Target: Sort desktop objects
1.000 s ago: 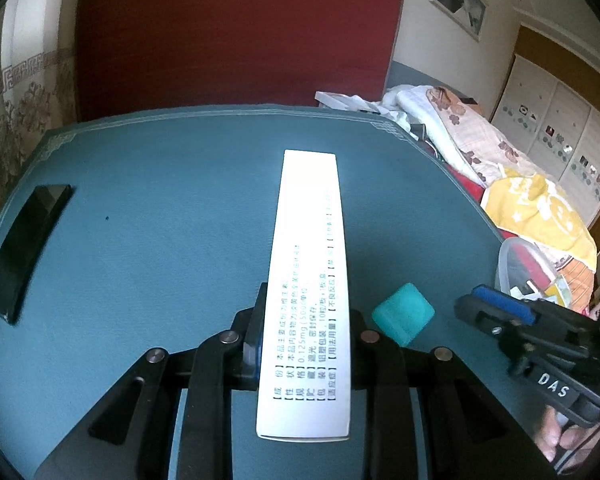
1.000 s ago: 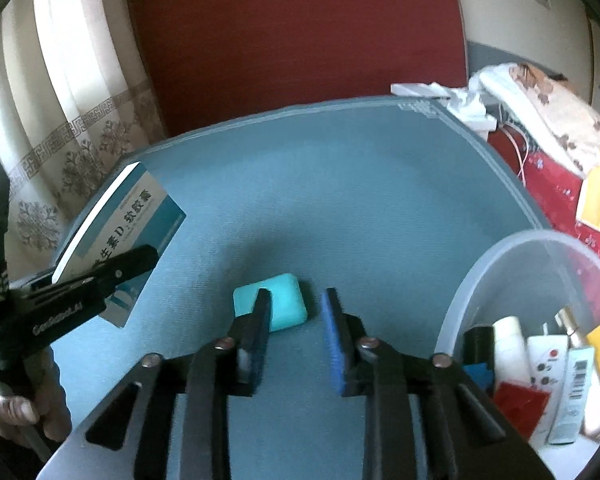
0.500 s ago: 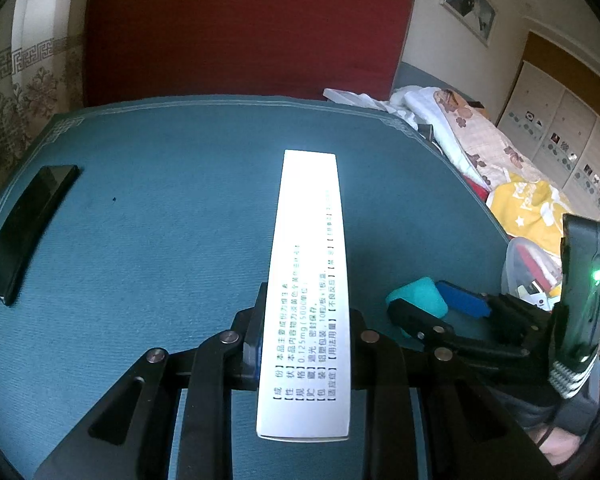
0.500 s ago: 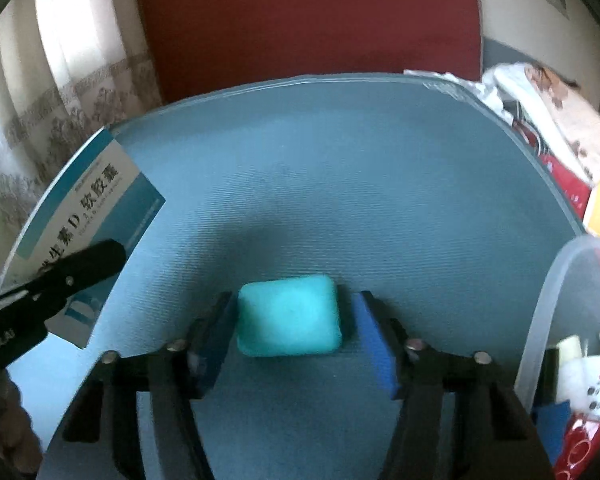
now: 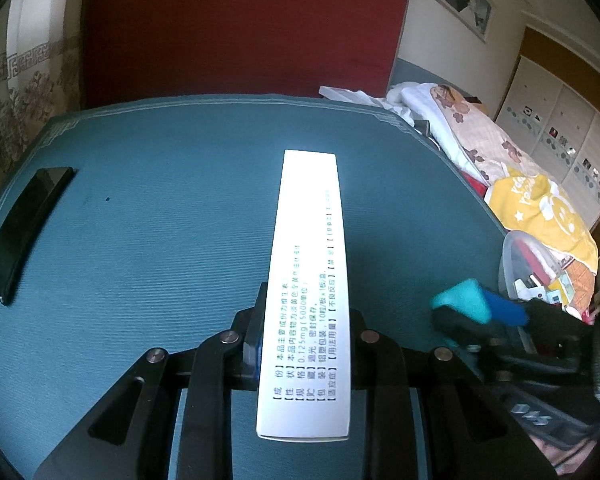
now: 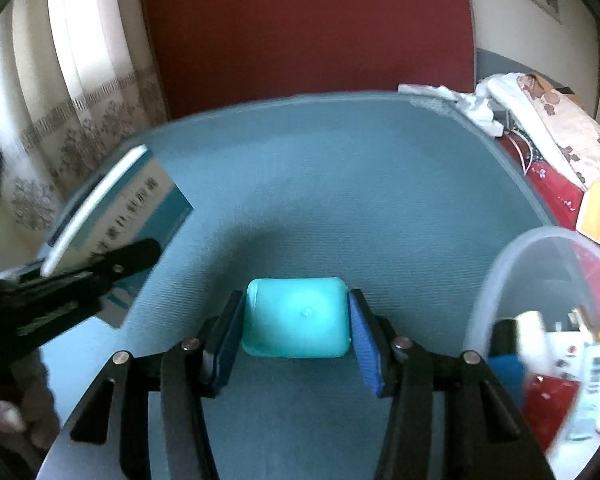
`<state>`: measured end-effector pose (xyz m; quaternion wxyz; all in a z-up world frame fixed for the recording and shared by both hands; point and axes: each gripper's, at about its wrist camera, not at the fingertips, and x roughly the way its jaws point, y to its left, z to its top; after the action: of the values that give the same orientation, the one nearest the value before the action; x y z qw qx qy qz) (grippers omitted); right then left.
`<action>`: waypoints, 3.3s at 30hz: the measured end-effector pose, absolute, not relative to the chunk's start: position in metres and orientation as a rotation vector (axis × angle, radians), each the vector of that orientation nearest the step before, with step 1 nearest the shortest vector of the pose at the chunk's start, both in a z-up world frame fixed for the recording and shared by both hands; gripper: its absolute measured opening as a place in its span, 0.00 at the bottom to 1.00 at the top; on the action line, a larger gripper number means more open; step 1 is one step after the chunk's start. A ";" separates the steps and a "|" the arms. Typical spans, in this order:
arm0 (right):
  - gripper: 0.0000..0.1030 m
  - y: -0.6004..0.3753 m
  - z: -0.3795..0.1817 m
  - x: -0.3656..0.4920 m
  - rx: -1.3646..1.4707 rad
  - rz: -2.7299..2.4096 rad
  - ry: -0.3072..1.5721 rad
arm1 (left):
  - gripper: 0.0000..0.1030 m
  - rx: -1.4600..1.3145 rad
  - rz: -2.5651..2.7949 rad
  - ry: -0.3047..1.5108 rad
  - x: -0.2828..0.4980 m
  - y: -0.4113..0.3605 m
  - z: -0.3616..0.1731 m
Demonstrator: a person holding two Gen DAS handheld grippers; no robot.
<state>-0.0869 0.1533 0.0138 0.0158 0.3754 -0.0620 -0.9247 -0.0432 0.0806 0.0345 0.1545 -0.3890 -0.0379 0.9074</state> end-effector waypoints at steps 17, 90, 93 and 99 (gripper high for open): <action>0.53 0.224 0.056 -0.020 1.017 -3.042 -0.312 | 0.26 -1.077 2.512 -0.027 -0.025 0.142 0.055; 0.78 0.332 0.049 0.039 0.997 -3.159 -0.554 | 0.71 -0.862 2.465 0.380 0.031 0.323 0.088; 0.79 0.329 0.049 0.041 1.006 -3.156 -0.553 | 0.72 -0.851 2.492 0.364 0.036 0.317 0.092; 0.80 0.324 0.051 0.047 1.016 -3.166 -0.532 | 0.83 -0.787 2.605 0.418 0.052 0.309 0.099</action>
<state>0.0470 0.3243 0.0507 -0.1125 0.2999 -0.1571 -0.9342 0.0525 0.3087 0.0992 0.1930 -0.2805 0.1489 0.9284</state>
